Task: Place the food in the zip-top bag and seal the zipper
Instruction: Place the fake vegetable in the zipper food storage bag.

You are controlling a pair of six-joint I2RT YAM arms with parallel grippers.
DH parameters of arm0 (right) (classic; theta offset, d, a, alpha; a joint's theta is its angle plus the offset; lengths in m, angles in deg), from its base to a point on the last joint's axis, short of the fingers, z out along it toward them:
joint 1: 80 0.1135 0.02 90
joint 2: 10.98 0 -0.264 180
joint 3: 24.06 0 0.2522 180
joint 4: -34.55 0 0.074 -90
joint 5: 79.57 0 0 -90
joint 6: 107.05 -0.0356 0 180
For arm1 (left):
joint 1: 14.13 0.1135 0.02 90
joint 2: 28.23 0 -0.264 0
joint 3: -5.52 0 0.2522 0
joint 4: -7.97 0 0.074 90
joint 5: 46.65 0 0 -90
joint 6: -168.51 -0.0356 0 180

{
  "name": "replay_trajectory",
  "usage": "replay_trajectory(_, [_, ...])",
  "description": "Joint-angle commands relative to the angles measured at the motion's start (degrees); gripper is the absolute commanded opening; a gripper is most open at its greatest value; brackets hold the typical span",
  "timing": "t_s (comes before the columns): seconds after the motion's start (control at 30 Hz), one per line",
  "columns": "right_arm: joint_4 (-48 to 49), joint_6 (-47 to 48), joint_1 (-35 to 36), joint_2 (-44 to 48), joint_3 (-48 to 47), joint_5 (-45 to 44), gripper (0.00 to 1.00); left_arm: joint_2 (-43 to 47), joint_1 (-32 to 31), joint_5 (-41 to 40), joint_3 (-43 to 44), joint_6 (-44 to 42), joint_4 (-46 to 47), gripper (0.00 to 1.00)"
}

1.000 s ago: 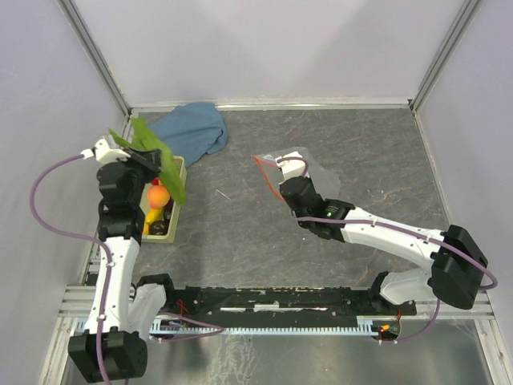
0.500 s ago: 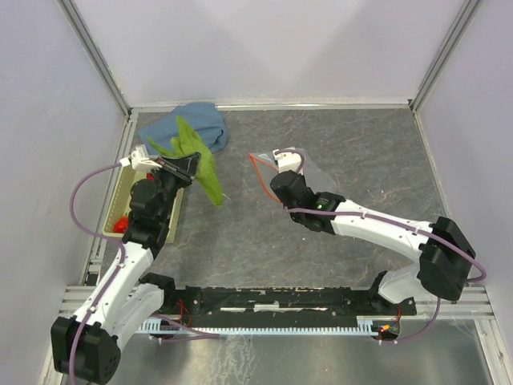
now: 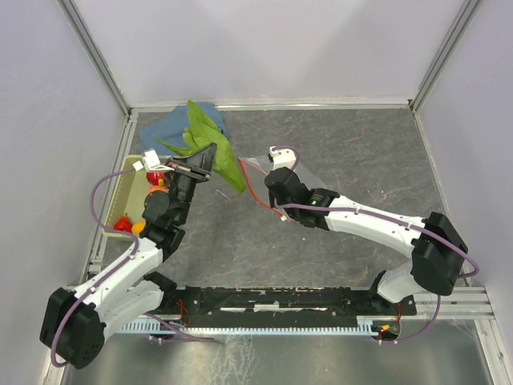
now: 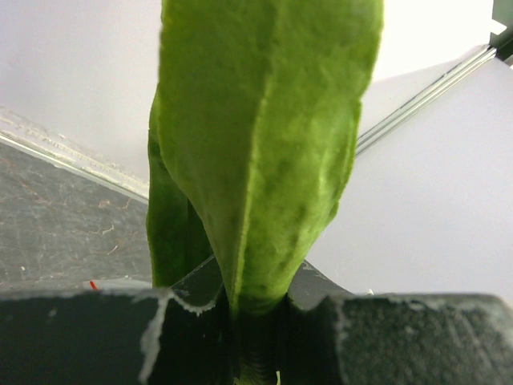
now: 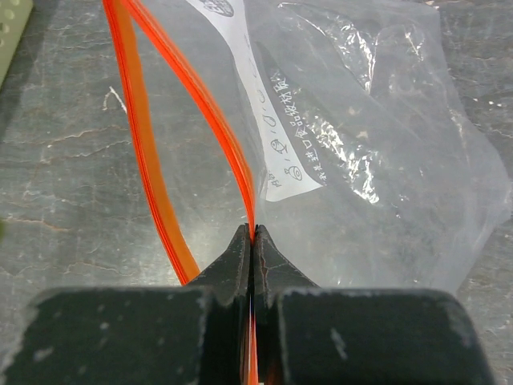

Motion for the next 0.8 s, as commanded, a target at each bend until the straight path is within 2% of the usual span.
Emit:
replay_trajectory(0.0, [1.36,-2.59,-0.1,0.43,-3.42,2.49,0.02,-2.41,-3.02,-6.66,-1.44,0.11,12.68,0.03])
replay_trajectory(0.23, [2.11,-4.1,-0.11,1.35,-3.76,4.73,0.02,-8.82,-6.79,-9.1,-2.45,-1.38,21.11,0.03])
replay_trajectory(0.4, [2.8,-4.9,-0.09,1.63,-4.08,6.97,0.02,-11.76,-10.81,-13.04,-3.34,-6.79,27.0,0.03])
replay_trajectory(0.77, [3.76,-5.04,-0.12,4.22,-4.27,7.24,0.02,-14.35,-14.7,-18.76,-6.89,-10.18,27.47,0.03])
